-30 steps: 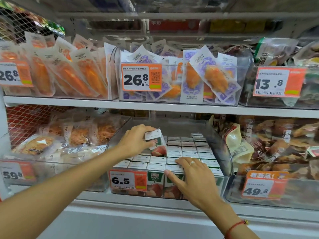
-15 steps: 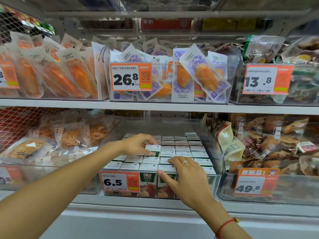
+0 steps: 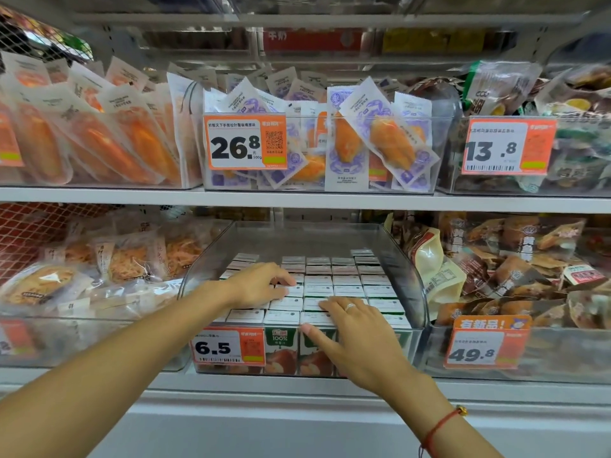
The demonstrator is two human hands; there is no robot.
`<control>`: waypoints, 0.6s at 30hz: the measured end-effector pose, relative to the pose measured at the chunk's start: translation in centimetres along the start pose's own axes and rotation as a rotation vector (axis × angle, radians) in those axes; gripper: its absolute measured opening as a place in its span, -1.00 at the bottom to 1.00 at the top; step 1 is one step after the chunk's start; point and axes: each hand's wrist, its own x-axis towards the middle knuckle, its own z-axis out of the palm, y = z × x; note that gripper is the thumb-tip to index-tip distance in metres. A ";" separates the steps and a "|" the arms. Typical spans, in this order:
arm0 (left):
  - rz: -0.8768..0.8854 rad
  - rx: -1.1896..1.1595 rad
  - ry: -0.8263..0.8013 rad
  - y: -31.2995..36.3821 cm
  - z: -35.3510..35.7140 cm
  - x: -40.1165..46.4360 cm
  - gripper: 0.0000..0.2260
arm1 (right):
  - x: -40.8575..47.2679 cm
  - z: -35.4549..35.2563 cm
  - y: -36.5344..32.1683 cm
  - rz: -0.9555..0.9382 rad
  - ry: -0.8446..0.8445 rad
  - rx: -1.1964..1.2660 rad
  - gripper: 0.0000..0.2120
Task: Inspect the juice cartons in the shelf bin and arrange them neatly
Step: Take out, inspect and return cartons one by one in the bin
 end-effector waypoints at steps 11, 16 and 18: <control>-0.016 0.340 -0.042 0.2 -2.1 3.0 -0.67 | -0.3 -0.1 1.2 0.091 0.110 0.033 -0.50; -0.039 0.323 -0.202 0.5 -3.1 4.4 -0.64 | -0.2 0.1 1.3 0.097 0.127 0.025 -0.52; -0.049 0.326 -0.217 0.6 -3.2 4.8 -0.63 | -0.2 0.2 1.3 0.104 0.135 0.030 -0.52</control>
